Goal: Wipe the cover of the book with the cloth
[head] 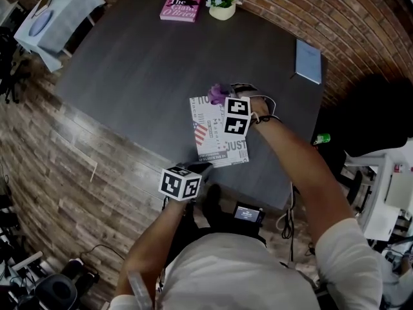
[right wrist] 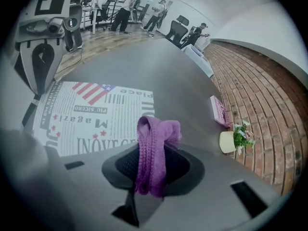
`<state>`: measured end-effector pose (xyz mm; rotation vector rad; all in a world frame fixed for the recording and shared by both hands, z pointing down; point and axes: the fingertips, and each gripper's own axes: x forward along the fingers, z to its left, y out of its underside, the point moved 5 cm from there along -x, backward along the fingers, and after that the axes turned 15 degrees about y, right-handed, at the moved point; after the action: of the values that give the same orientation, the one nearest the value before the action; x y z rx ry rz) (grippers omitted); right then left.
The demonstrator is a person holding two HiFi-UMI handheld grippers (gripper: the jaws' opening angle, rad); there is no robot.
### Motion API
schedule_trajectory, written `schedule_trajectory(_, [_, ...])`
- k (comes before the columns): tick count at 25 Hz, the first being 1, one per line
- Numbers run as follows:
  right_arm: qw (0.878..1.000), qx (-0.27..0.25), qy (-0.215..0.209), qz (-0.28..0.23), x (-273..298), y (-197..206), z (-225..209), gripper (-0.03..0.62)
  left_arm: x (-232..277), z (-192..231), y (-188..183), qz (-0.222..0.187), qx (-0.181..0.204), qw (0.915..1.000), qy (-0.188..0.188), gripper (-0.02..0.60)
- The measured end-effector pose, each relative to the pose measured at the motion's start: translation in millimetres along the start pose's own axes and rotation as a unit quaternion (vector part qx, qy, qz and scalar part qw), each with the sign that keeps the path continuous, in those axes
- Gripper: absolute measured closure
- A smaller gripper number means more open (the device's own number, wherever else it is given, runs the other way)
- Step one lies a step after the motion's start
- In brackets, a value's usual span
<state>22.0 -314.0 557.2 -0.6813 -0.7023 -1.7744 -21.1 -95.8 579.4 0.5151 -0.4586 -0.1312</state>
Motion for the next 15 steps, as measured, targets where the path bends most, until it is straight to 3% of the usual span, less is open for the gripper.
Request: schedule_trajectory(15, [0.999,0.008,-0.038,-0.012,-20.2,2.6,24.3,0.484,2.3,1.7,-3.4,0.001,0.003,1.0,-0.008,0.565])
